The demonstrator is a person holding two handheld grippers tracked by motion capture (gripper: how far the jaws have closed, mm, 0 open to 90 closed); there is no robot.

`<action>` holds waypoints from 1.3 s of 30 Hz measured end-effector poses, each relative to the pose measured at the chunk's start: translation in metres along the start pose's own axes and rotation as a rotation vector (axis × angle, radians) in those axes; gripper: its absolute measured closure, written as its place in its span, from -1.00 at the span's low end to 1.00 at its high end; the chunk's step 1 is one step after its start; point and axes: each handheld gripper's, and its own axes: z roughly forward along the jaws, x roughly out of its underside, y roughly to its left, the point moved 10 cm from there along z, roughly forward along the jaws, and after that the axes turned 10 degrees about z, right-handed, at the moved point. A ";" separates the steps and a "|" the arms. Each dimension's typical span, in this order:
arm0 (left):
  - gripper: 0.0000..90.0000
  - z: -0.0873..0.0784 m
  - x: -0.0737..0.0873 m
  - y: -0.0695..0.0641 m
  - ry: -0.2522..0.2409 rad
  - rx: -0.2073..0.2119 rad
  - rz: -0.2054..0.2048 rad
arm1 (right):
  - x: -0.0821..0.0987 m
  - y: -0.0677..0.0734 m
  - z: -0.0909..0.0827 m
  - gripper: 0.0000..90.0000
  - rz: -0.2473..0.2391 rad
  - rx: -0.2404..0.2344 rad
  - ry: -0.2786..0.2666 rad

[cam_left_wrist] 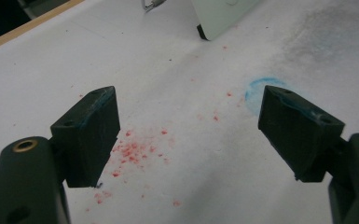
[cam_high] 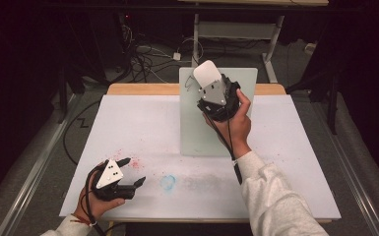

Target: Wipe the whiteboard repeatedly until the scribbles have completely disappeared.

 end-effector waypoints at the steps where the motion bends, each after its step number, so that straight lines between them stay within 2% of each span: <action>1: -0.56 0.000 0.000 0.000 0.000 0.000 0.000 | 0.000 0.003 0.000 -0.31 -0.002 -0.001 -0.004; 4: -0.56 0.000 0.000 0.000 0.000 -0.001 0.002 | 0.007 0.023 -0.002 -0.31 -0.049 -0.029 -0.001; 5: -0.56 0.000 0.000 0.000 0.002 -0.001 0.003 | 0.012 0.032 -0.003 -0.31 -0.078 -0.044 0.004; 6: -0.56 0.000 0.000 0.000 0.001 0.000 0.003 | 0.023 0.049 -0.006 -0.31 -0.124 -0.070 0.013; 7: -0.56 0.000 0.000 0.000 0.001 -0.001 0.002 | 0.023 0.049 -0.006 -0.31 -0.124 -0.070 0.013; 8: -0.56 0.000 0.000 0.000 0.001 -0.002 0.001 | 0.030 0.056 -0.008 -0.31 -0.147 -0.085 0.020; 9: -0.56 -0.001 0.000 0.000 0.000 -0.001 0.000 | 0.039 0.068 -0.010 -0.31 -0.201 -0.103 0.028; 10: -0.56 -0.001 0.000 0.000 0.001 -0.001 0.000 | 0.042 0.071 -0.011 -0.31 -0.223 -0.101 0.028; 12: -0.56 -0.001 0.000 -0.001 0.004 -0.001 0.004 | 0.042 0.070 -0.011 -0.31 -0.229 -0.106 0.028; 13: -0.56 -0.001 0.000 -0.001 0.002 -0.001 0.004 | 0.037 0.067 -0.011 -0.31 -0.194 -0.144 0.036; 14: -0.56 -0.001 0.000 -0.001 0.002 -0.001 0.003 | 0.037 0.067 -0.011 -0.31 -0.194 -0.144 0.036; 17: -0.56 -0.001 0.000 -0.001 0.003 -0.001 0.002 | 0.021 0.044 -0.006 -0.31 -0.157 -0.089 0.021; 18: -0.56 0.000 0.000 -0.001 0.003 0.000 0.001 | 0.015 0.035 -0.004 -0.31 -0.133 -0.081 0.015; 19: -0.56 0.000 0.000 -0.001 0.004 0.000 0.001 | 0.003 0.017 -0.001 -0.31 -0.086 -0.046 0.008; 20: -0.56 0.000 0.000 -0.001 0.003 0.001 0.001 | -0.001 0.010 0.000 -0.31 -0.066 -0.031 0.010; 21: -0.56 0.000 0.000 -0.001 0.003 0.001 0.000 | -0.001 0.010 0.000 -0.31 -0.066 -0.031 0.010; 23: -0.56 0.000 0.000 -0.001 0.002 0.002 -0.001 | -0.006 0.005 0.001 -0.31 -0.034 -0.031 0.012; 25: -0.56 0.001 0.001 -0.001 0.003 0.003 0.001 | -0.007 0.009 0.002 -0.31 -0.051 -0.016 0.011; 28: -0.56 0.000 0.000 -0.001 0.002 0.003 0.003 | -0.003 0.026 0.001 -0.31 -0.079 -0.047 0.017; 29: -0.56 0.000 0.000 -0.001 -0.001 0.003 0.003 | 0.005 0.044 -0.001 -0.31 -0.120 -0.071 0.025; 30: -0.56 0.000 0.000 -0.001 0.001 0.003 0.004 | 0.005 0.044 -0.001 -0.31 -0.120 -0.071 0.025; 31: -0.56 0.000 0.000 -0.001 0.003 0.003 0.004 | 0.018 0.063 -0.004 -0.31 -0.175 -0.103 0.036; 32: -0.56 0.000 0.000 -0.001 0.003 0.002 0.002 | 0.018 0.063 -0.004 -0.31 -0.175 -0.103 0.036; 33: -0.56 0.000 0.000 -0.001 0.002 0.002 0.001 | 0.029 0.079 -0.007 -0.31 -0.214 -0.122 0.041; 34: -0.56 0.000 0.000 -0.001 0.002 0.002 0.001 | 0.029 0.079 -0.007 -0.31 -0.214 -0.122 0.041; 36: -0.56 0.000 0.000 -0.002 0.002 0.002 0.004 | 0.037 0.087 -0.010 -0.31 -0.233 -0.142 0.049; 39: -0.56 0.000 0.001 -0.001 0.005 0.001 0.003 | 0.039 0.089 -0.011 -0.31 -0.219 -0.151 0.048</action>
